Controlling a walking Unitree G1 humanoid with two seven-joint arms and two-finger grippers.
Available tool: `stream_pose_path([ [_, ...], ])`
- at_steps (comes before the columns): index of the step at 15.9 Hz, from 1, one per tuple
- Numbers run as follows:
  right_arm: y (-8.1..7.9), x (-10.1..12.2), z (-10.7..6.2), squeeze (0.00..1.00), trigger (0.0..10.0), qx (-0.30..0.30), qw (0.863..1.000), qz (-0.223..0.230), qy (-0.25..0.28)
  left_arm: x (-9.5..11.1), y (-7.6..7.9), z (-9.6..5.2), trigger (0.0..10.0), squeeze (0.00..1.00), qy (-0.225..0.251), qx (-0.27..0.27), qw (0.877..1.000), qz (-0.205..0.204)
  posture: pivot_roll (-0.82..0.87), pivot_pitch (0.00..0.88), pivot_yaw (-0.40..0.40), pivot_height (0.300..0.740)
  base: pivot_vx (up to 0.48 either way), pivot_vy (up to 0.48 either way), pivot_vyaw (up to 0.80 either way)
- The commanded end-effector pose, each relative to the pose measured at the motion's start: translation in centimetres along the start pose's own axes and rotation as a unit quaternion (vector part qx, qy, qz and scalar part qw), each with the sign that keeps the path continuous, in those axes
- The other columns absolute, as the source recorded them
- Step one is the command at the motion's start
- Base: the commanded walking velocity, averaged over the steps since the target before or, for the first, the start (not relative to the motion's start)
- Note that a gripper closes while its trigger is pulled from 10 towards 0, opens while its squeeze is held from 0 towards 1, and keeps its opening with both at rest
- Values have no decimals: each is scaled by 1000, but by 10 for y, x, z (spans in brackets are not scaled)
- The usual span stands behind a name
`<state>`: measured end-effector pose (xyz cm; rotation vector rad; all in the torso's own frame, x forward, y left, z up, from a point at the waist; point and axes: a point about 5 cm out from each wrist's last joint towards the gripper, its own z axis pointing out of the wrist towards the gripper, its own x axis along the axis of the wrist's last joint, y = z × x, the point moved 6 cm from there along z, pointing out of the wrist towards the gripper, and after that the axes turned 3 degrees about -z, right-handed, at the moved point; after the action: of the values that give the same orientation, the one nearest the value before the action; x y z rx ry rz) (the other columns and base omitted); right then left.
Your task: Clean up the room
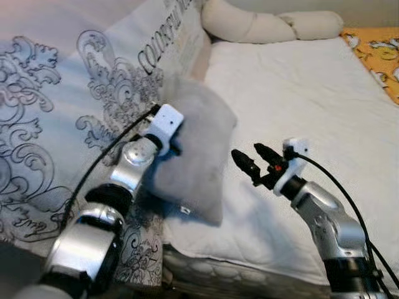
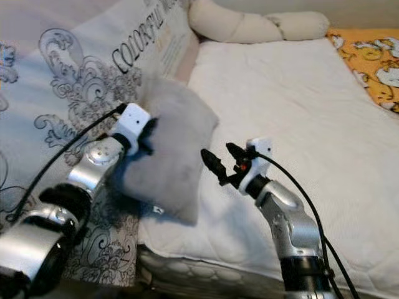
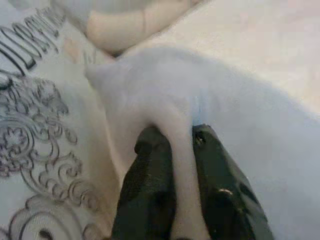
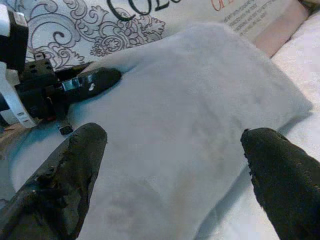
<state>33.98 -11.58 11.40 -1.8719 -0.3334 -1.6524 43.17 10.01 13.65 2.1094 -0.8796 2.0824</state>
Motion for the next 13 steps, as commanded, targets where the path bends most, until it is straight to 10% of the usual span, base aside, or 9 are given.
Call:
stream_pose_path([
  [1,-3,7,-2,1000,10000,2,1000,3,14,18,-11,-2,10000,1000,44,23,999,-13,-92,0,105,740,0,0,0],
  [7,-13,29,-17,1000,10000,-6,995,48,84,63,12,-35,10000,1000,123,-58,990,-41,-99,0,115,740,0,0,0],
  [13,-29,49,-15,1000,10000,-11,993,54,109,59,2,-76,10000,1000,108,9,985,-137,-72,0,84,740,0,0,0],
])
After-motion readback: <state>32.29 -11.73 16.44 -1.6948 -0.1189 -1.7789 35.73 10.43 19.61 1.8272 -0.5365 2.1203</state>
